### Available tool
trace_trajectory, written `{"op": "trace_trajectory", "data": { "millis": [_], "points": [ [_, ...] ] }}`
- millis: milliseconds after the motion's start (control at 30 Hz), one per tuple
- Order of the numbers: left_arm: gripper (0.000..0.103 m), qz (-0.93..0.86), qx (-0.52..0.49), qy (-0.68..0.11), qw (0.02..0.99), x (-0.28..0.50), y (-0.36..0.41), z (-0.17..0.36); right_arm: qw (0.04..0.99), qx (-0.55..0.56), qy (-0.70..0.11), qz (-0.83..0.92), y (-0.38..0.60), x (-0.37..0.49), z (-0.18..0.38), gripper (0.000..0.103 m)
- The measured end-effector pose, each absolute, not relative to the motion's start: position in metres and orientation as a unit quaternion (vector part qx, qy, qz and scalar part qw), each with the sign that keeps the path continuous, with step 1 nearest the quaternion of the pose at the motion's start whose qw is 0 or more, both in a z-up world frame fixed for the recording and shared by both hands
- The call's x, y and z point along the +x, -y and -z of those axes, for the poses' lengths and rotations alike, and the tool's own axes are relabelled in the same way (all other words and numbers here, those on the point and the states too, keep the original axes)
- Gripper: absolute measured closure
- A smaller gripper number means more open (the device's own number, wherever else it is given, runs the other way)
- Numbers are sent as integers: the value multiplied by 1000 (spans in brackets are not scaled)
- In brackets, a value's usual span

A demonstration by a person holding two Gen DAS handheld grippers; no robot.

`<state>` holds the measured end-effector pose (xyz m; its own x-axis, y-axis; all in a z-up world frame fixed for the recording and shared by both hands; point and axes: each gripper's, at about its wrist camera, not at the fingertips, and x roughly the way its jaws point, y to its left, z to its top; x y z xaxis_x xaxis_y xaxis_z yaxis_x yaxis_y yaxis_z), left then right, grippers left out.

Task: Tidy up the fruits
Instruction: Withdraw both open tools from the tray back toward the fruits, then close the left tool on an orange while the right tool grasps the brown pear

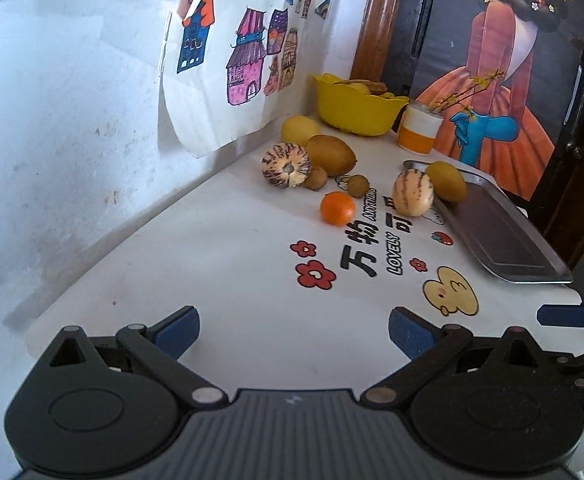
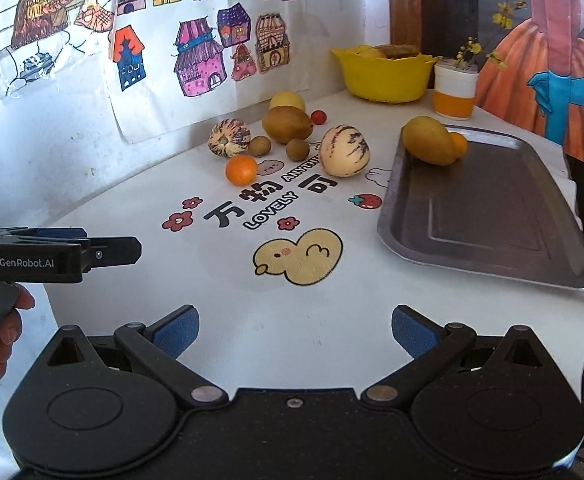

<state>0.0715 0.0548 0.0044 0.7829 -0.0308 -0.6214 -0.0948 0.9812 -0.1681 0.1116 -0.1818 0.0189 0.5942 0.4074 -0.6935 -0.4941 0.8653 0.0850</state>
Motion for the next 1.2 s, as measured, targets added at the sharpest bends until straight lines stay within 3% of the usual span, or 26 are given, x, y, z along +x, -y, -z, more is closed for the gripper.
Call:
{"op": "trace_trajectory", "data": {
  "millis": [400, 1200],
  "points": [
    [0, -16, -93, -328, 940, 98, -58, -4, 883, -79, -374, -272, 175, 150, -19, 1],
    [0, 4, -59, -320, 945, 163, -45, -23, 859, -109, -340, -367, 164, 253, -71, 1]
  ]
}}
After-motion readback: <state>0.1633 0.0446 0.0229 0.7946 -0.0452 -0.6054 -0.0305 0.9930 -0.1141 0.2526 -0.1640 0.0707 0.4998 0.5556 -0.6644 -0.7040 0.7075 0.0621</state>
